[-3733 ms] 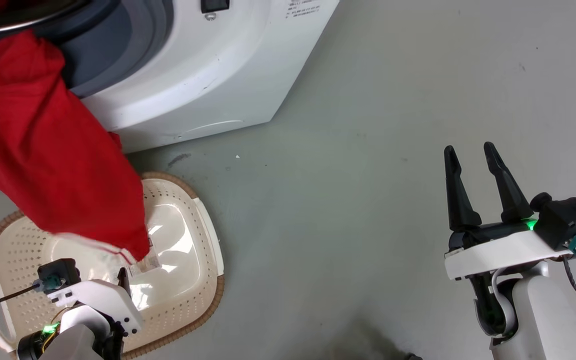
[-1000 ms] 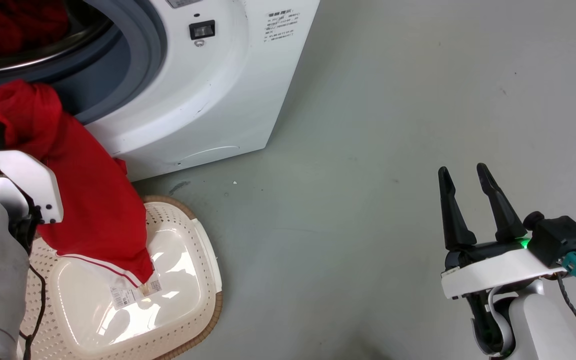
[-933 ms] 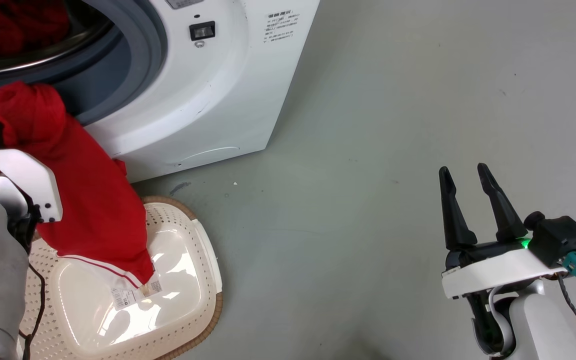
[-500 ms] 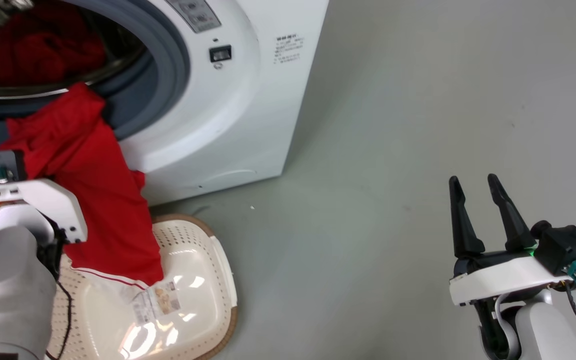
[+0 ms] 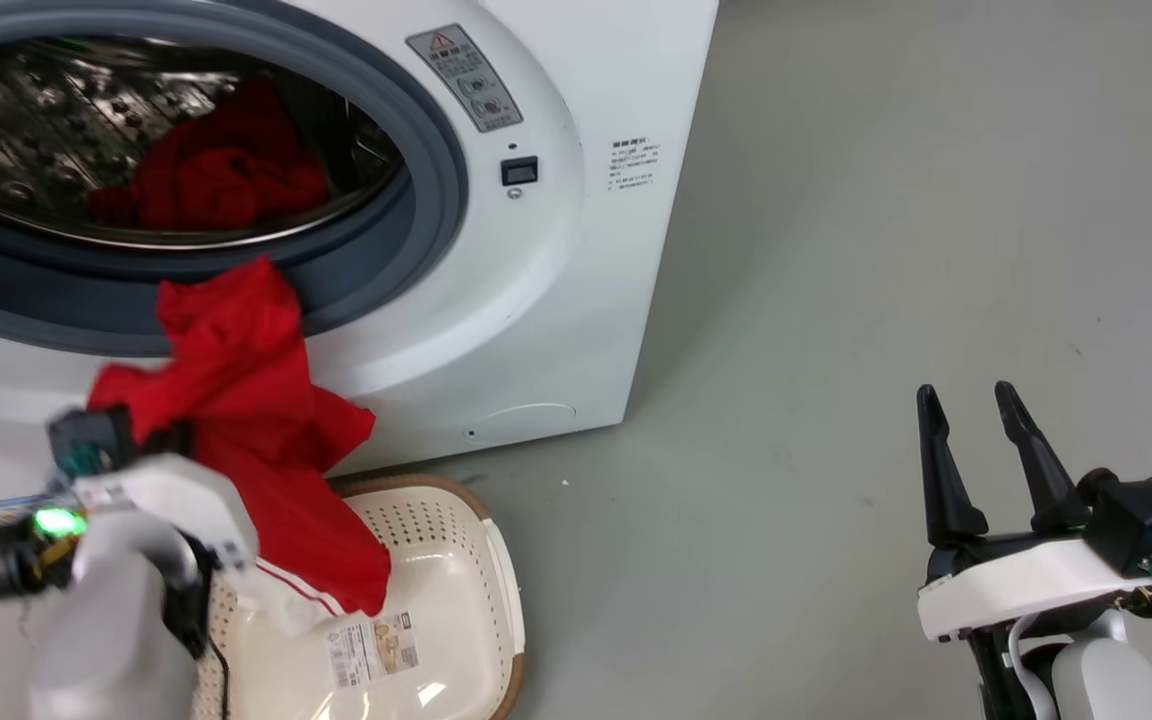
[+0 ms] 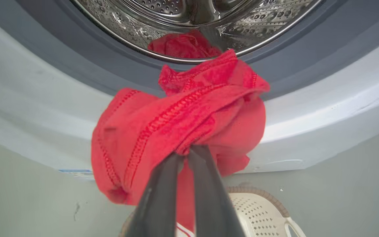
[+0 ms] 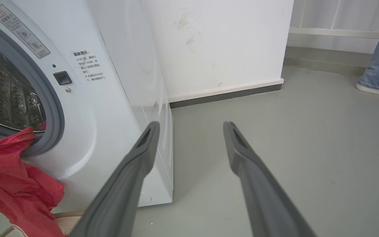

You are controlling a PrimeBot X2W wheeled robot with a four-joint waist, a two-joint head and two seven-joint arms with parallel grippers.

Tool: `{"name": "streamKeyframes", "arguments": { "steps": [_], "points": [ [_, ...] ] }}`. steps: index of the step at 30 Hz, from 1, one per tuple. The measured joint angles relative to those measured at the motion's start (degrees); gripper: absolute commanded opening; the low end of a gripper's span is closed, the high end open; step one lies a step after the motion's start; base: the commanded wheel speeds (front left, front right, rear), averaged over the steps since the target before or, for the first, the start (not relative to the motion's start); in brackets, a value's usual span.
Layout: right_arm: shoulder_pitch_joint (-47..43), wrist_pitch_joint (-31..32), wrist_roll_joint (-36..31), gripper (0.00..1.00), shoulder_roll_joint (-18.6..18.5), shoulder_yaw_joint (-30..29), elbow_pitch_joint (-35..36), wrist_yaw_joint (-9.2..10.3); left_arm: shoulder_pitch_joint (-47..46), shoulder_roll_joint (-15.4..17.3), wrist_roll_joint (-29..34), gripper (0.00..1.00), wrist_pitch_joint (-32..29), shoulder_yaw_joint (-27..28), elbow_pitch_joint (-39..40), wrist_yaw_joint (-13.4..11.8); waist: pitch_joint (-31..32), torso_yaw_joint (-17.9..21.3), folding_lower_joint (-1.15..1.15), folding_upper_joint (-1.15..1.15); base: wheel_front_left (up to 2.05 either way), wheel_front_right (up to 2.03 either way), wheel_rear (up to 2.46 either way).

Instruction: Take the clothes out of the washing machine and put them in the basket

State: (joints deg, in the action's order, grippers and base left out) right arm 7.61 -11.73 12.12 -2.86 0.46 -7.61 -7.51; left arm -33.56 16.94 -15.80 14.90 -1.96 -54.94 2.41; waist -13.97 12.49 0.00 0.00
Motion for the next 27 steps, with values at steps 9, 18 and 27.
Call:
{"name": "streamKeyframes", "arguments": {
  "steps": [9,18,27],
  "points": [
    [-2.2,1.5,-0.2,1.0,0.0,-0.2,1.3,0.0,15.8,-4.7,0.5,0.0,0.0,-1.0,11.9,-1.0,2.9,-0.7,-0.01,0.0,0.0,0.0,0.0],
    [-2.8,1.6,0.3,1.0,0.0,0.2,2.2,0.0,24.2,-8.3,-0.6,0.0,-3.5,-3.1,14.7,-1.3,2.3,0.1,-0.01,0.0,0.0,0.0,0.0],
    [-1.0,0.9,1.1,1.0,0.0,1.1,2.6,0.0,24.3,-8.5,-1.5,0.0,-7.3,-4.0,10.0,-0.8,-2.8,1.6,-0.01,0.0,0.0,0.0,0.0]
  ]
}}
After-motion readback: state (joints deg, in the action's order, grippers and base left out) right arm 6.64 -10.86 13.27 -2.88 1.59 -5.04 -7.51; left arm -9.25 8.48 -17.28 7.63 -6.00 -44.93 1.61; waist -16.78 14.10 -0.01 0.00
